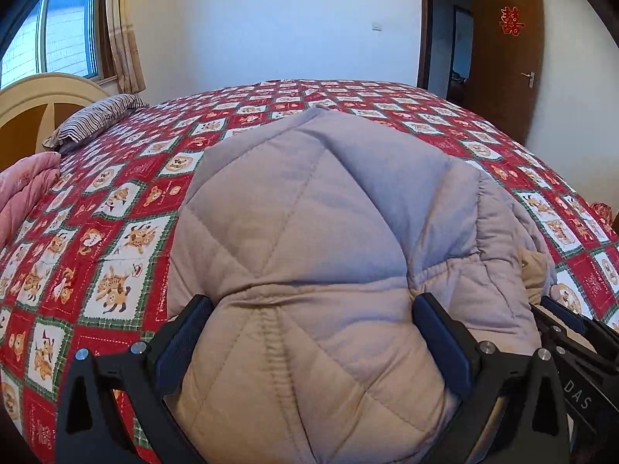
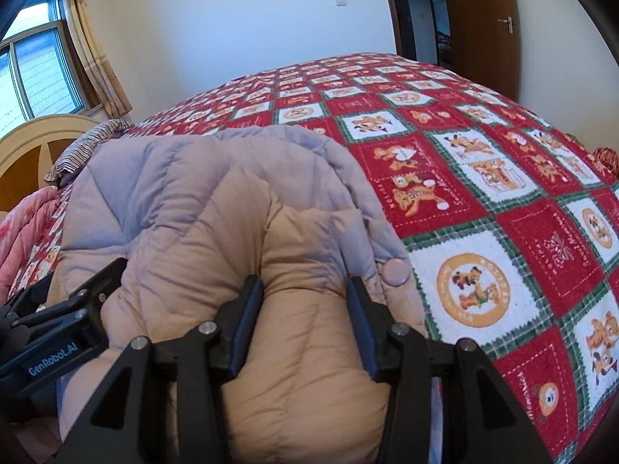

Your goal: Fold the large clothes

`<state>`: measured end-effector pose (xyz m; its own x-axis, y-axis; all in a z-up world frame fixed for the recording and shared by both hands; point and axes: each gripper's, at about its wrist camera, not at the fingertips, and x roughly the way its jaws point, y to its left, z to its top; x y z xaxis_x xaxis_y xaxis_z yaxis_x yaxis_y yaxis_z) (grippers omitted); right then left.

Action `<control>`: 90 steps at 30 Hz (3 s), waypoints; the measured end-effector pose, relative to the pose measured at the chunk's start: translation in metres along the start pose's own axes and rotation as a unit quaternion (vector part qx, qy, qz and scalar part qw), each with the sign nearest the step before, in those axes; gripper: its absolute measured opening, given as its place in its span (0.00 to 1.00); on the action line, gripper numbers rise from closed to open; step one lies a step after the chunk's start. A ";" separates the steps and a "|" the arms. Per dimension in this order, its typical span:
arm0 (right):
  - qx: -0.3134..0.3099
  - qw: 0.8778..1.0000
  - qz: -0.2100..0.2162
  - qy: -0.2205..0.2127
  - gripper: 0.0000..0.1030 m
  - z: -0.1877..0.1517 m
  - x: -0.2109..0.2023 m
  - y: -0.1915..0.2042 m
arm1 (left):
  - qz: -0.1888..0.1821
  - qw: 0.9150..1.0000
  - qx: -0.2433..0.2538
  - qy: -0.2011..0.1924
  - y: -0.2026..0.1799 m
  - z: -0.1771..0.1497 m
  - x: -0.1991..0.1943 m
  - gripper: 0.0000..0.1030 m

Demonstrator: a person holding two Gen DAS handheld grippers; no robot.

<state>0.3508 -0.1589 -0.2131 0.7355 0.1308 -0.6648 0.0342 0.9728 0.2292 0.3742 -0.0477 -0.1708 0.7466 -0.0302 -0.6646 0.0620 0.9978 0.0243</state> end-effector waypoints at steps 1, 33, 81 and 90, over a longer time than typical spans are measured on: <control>0.000 1.000 0.000 0.000 0.46 -0.001 -0.001 0.000 | -0.001 1.000 0.000 0.000 0.000 0.000 -0.001 1.00; 0.029 0.997 0.066 0.001 0.90 -0.014 -0.023 -0.035 | -0.063 0.992 -0.088 0.058 0.073 -0.040 -0.039 0.99; 0.076 0.984 0.154 0.051 0.71 -0.018 0.001 -0.038 | -0.157 0.983 -0.069 0.062 0.048 -0.033 -0.017 0.99; 0.055 0.987 0.141 0.047 0.66 -0.017 -0.002 -0.031 | -0.156 0.984 -0.066 0.058 0.045 -0.031 -0.016 0.99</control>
<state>0.3364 -0.1860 -0.2311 0.6610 0.4158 -0.6246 -0.0858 0.8688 0.4876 0.3443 -0.0001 -0.1824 0.6235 -0.3363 -0.7058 0.1836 0.9405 -0.2859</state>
